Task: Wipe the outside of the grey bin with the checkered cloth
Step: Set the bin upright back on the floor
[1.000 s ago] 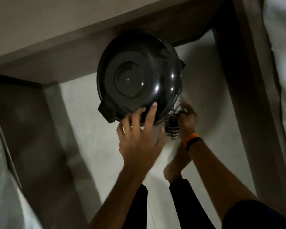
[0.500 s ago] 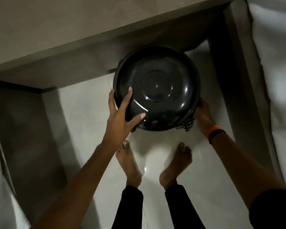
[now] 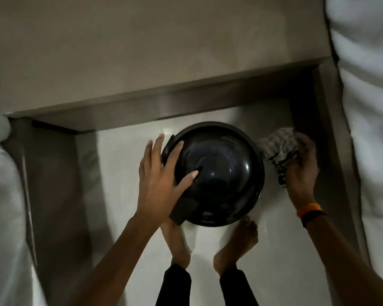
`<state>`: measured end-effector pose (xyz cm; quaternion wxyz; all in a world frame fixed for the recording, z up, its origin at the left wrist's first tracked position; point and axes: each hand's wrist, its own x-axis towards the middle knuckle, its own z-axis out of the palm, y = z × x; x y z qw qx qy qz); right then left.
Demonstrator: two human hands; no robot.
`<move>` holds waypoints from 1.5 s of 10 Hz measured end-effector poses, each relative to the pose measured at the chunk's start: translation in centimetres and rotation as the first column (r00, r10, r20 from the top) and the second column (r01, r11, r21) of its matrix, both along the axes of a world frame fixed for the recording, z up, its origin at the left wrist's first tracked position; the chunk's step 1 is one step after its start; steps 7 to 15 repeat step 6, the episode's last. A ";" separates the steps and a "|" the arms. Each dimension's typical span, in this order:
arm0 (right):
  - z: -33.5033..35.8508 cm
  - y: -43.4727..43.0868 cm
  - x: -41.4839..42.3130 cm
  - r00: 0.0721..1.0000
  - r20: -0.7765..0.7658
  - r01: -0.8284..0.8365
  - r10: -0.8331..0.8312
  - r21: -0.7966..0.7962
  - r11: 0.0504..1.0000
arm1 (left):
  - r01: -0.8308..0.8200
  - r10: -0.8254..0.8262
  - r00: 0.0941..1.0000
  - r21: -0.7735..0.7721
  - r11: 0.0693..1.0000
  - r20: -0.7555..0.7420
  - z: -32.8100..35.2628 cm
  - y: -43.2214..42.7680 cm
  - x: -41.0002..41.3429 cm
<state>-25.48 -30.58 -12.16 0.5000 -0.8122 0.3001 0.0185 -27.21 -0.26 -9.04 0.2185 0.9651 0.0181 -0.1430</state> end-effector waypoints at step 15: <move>2.8 10.2 23.8 0.637 -0.357 -0.709 0.683 -0.619 0.338 | 0.170 -0.154 0.984 0.212 0.962 -0.089 0.0 1.3 23.7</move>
